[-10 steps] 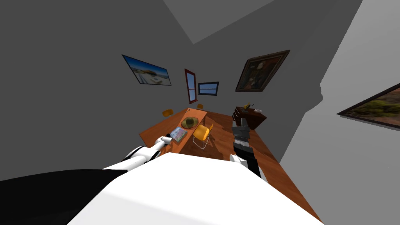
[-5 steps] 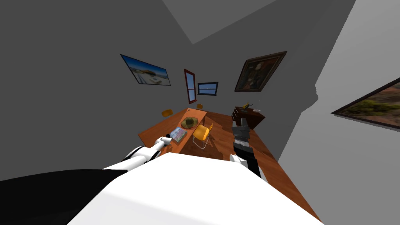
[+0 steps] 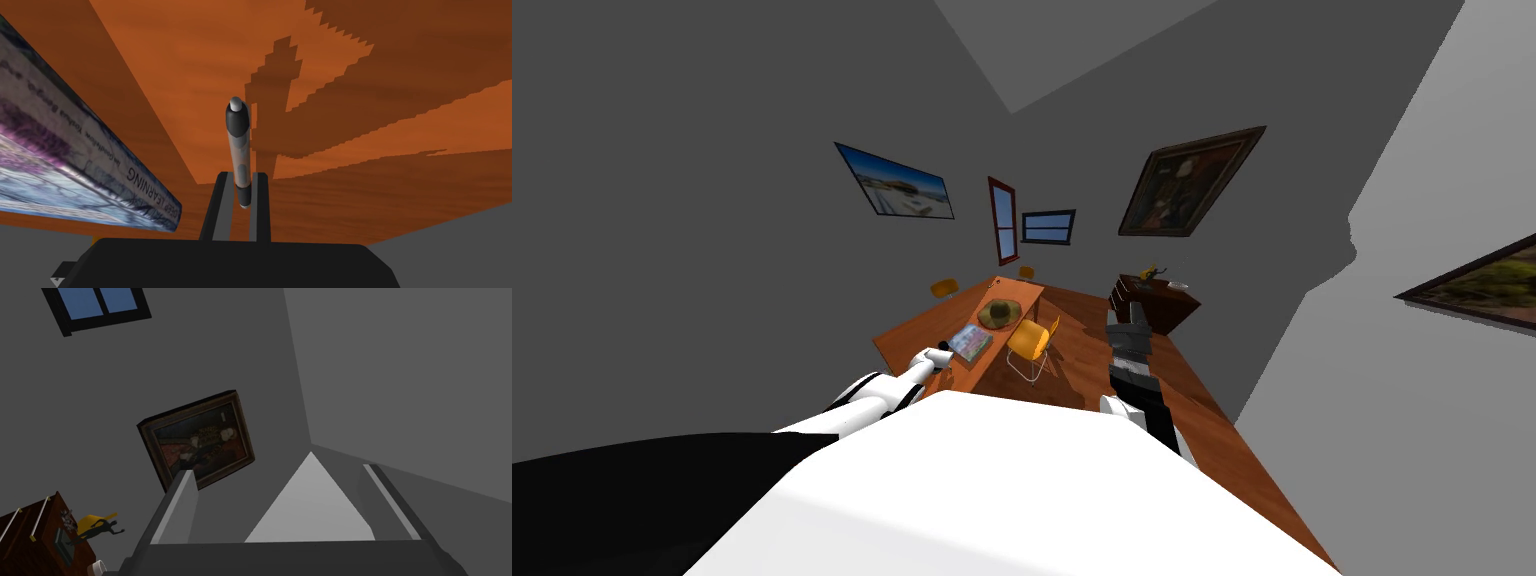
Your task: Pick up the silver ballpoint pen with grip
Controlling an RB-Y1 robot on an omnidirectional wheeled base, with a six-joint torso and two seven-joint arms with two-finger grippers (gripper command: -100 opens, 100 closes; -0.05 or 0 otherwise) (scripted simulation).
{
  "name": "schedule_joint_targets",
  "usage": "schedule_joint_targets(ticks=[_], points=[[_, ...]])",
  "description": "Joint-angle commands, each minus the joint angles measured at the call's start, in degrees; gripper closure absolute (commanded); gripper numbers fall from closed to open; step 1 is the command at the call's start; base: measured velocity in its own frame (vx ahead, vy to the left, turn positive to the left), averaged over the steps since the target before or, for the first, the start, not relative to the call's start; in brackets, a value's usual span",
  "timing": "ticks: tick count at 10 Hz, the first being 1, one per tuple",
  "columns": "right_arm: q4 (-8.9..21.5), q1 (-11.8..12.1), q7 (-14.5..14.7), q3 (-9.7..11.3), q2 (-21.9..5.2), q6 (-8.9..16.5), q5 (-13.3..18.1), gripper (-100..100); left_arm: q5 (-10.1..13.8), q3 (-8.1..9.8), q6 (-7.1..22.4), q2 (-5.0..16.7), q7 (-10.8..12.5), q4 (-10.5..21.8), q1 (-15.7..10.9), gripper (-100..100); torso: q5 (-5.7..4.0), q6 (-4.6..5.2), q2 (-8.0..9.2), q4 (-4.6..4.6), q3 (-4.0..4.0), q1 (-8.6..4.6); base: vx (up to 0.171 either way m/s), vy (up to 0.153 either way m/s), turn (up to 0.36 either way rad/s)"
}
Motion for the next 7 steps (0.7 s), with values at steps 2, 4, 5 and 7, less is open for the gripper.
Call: schedule_joint_targets(ticks=[2,4,5,7], points=[[0.0,0.0,0.0,0.0,0.0,0.0,0.0,0,0.4,-0.46,2.0,0.1,-0.7,-3.3,0.7,100,0.0,0.01,0.0,0.01,0.0,0.01,0.011,-0.03,0.078],[0.0,0.0,0.0,0.0,0.0,0.0,0.0,0,1.3,-1.3,4.5,0.4,-2.4,-7.0,0.9,100,-0.01,-0.02,0.02,0.02,0.02,-0.01,0.013,-0.046,0.178],[0.0,0.0,0.0,0.0,0.0,0.0,0.0,0,1.5,-1.51,5.1,0.4,-2.8,-8.0,1.0,100,-0.01,-0.04,0.0,0.0,0.0,-0.05,0.017,-0.055,0.173],[0.0,0.0,0.0,0.0,0.0,0.0,0.0,0,1.4,-1.39,4.5,0.4,-2.6,-6.9,0.8,0,0.01,0.01,0.01,0.01,0.01,0.03,0.004,-0.015,0.012]])
